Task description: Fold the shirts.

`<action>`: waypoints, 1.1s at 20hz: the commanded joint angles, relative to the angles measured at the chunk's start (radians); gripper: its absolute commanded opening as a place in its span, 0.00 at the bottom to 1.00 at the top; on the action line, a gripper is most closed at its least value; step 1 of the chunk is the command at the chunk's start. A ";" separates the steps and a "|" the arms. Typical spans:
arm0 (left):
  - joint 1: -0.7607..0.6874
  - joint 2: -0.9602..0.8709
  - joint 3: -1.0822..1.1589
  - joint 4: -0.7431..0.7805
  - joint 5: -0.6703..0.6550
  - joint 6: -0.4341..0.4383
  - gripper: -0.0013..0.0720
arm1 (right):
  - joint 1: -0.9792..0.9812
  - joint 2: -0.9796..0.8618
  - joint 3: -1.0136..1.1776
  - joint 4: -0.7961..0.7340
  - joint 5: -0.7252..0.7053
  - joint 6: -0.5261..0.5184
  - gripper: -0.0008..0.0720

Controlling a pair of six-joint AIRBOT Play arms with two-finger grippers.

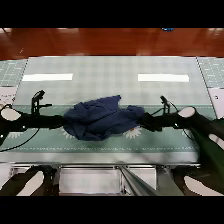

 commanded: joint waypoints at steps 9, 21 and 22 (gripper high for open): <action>0.116 0.006 0.438 -0.247 -0.024 -0.020 0.04 | 0.008 -0.071 0.688 -0.262 0.137 -0.004 0.04; 0.127 0.115 1.300 -0.054 -0.354 -0.205 0.04 | 0.010 0.426 1.397 -0.781 0.346 0.082 0.04; 0.125 0.144 1.300 -0.055 -0.404 -0.205 0.04 | 0.010 0.462 1.397 -0.800 0.349 0.086 0.04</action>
